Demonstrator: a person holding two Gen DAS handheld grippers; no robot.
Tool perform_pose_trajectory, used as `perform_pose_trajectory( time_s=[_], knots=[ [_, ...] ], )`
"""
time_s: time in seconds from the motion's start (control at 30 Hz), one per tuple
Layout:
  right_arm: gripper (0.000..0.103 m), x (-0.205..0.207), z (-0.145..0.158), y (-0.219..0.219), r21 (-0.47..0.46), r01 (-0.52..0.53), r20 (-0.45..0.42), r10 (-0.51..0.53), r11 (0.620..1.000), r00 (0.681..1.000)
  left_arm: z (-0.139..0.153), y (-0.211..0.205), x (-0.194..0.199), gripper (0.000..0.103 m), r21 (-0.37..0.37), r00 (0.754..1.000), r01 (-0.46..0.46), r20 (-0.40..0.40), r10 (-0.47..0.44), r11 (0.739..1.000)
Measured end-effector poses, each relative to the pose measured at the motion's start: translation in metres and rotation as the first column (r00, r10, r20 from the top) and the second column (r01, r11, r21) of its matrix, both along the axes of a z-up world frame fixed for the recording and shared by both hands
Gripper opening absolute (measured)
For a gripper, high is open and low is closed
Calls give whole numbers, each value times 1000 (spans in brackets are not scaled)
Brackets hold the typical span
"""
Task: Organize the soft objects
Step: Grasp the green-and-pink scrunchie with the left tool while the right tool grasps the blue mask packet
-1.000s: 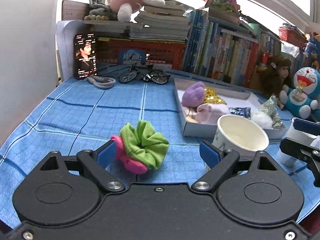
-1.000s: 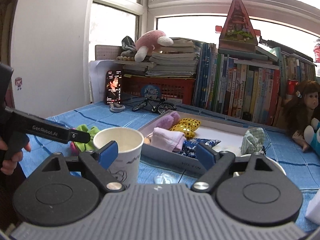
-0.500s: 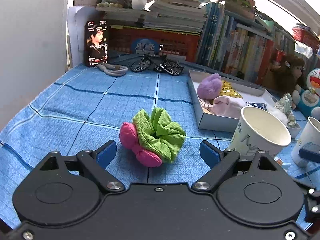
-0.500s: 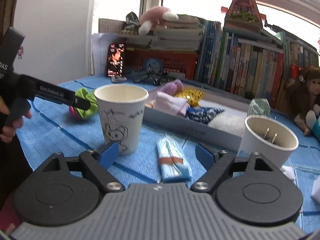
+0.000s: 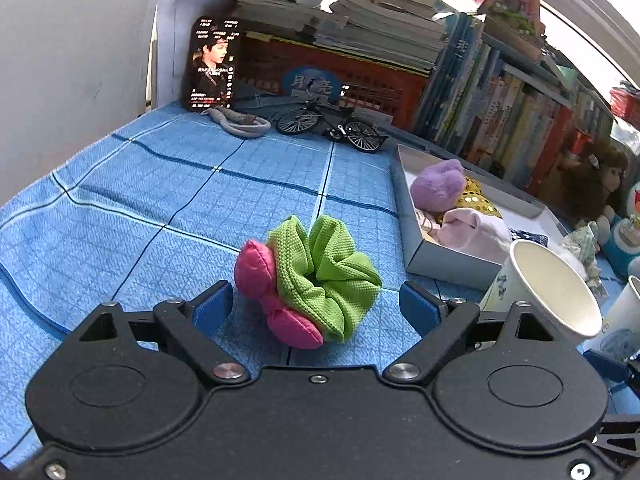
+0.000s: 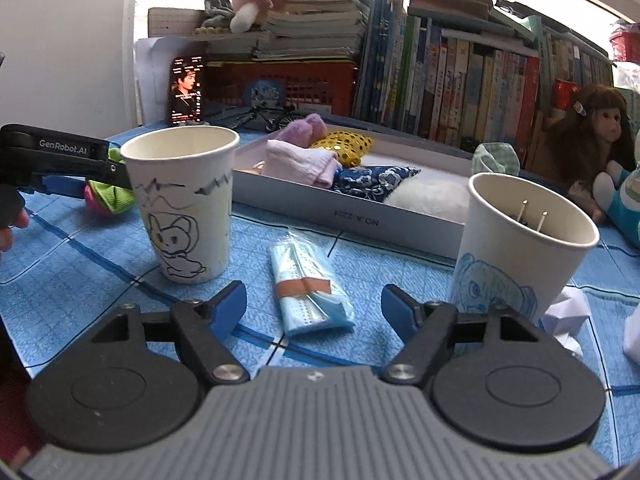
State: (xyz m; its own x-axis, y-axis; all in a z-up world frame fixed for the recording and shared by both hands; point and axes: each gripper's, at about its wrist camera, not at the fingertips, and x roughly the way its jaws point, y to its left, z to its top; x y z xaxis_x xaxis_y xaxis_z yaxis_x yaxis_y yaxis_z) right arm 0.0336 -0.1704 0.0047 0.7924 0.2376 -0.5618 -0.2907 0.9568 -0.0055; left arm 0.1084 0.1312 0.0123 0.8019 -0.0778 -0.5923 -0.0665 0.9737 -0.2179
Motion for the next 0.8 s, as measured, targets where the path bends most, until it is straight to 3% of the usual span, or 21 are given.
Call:
perform_pose_trajectory(
  time_s=[0.33, 0.5, 0.53, 0.57, 0.8],
  knots=[
    [75, 10, -4, 2, 2, 13, -22, -13, 1000, 1000, -5, 0, 8, 78, -34, 999, -8, -36, 7, 999],
    [61, 13, -5, 7, -6, -1, -22, 0, 1000, 1000, -5, 1, 8, 60, -33, 999, -19, -34, 18, 999],
    [58, 14, -5, 8, -9, -3, -20, 3, 1000, 1000, -4, 1, 8, 49, -30, 999, -23, -33, 22, 999],
    [50, 14, -4, 9, -11, -2, -19, 1, 1000, 1000, -4, 1, 8, 47, -29, 999, -24, -31, 23, 999],
    [48, 11, 0, 10, -9, 2, -12, -2, 1000, 1000, 3, 0, 4, 42, 3, 1000, -16, -3, 16, 1000]
  ],
)
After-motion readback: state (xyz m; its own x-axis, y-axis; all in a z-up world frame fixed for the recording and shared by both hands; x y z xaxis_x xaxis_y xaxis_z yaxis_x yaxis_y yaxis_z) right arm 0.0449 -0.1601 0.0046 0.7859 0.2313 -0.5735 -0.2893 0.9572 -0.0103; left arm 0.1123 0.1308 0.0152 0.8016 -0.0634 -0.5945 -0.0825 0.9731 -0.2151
